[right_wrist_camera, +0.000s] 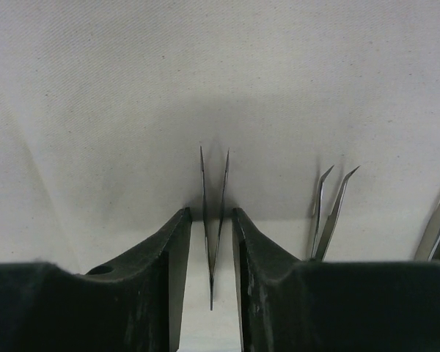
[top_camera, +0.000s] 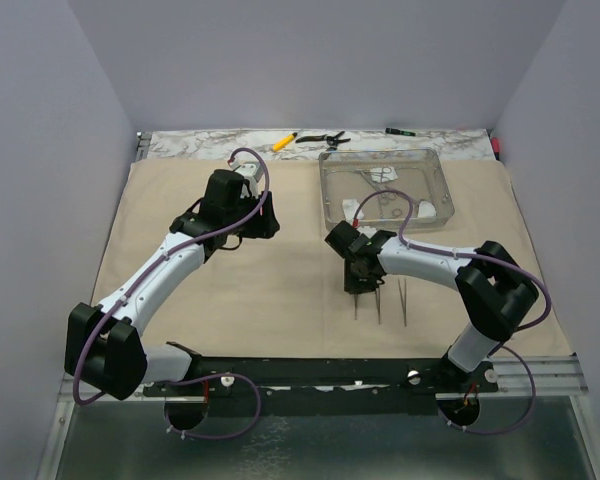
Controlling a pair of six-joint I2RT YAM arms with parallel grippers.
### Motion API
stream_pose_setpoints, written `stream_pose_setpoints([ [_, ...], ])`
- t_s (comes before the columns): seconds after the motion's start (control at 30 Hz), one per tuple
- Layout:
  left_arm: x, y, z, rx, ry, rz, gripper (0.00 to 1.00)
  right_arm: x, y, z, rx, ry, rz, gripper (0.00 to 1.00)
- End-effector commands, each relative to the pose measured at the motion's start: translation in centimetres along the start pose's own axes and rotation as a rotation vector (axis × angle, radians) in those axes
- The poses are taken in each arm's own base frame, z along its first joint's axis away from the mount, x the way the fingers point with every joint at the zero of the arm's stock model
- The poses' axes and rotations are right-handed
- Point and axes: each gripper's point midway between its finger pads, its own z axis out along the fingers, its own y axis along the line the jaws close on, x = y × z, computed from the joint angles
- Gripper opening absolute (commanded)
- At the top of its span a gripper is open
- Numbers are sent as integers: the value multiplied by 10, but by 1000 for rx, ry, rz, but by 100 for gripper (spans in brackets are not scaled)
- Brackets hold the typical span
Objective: Open and lay out the surgical kit
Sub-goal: Place the medical item in the surgical kit, then pick up the medical item from the container.
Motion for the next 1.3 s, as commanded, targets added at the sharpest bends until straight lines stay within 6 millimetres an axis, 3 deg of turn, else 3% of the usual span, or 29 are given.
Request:
stream_pose_setpoints([
  [0.0,4,6,-3,-29,1,16,59,-8,2,-7,8,-33,-1,36],
  [0.2,1,7,-7,-35,-9,23,59,-25,3,-25,15,-82,-4,43],
  [0.37,-1,8,-10,-44,-19,26,59,-64,7,-60,-30,-186,0,44],
  [0.53,-6,10,-15,-62,-43,23,59,-122,-3,-94,-70,-337,4,45],
  [0.7,-11,13,-23,-90,-79,5,59,-197,-37,-103,-101,-432,66,45],
  [0.9,-10,15,-21,-106,-99,-62,59,-260,-70,-77,-107,-413,87,45],
  [1.07,-16,15,-12,-113,-122,-105,59,-286,-95,-41,-66,-370,87,46],
  [1.27,-24,29,1,-183,-152,-145,59,-301,-93,-2,-57,-322,-57,46],
])
